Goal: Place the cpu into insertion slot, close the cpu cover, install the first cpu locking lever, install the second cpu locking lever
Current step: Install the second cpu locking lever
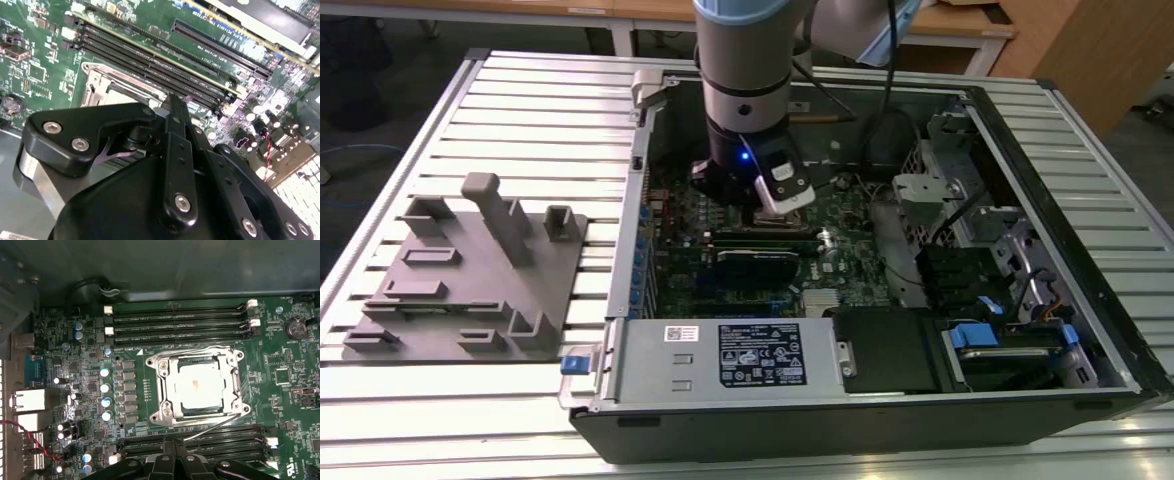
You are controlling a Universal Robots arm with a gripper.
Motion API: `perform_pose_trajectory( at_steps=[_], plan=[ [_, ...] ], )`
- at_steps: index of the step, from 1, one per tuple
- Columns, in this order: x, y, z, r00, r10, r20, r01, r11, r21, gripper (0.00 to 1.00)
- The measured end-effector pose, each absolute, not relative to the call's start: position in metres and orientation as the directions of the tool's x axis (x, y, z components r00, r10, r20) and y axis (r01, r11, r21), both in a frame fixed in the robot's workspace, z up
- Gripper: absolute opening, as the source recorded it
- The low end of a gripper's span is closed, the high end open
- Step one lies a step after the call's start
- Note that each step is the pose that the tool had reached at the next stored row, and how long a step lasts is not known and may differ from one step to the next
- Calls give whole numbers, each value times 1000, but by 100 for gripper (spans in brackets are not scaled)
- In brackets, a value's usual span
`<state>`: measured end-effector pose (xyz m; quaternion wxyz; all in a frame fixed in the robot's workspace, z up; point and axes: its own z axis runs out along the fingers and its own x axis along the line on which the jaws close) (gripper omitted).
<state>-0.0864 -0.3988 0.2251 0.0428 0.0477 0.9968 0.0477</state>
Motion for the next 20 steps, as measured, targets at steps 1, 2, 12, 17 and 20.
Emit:
perform_pose_trajectory(
  at_steps=[1, 2, 12, 17, 20],
  plan=[
    [-87, -399, 224, -992, 99, -81, 91, 991, 99, 11],
    [-87, -399, 222, -992, 99, -81, 91, 991, 99, 11],
    [-95, -399, 211, -992, 99, -81, 91, 991, 99, 11],
    [-95, -399, 206, -992, 100, -80, 91, 990, 104, 11],
    [-95, -399, 205, -992, 101, -79, 91, 989, 116, 11]
  ],
)
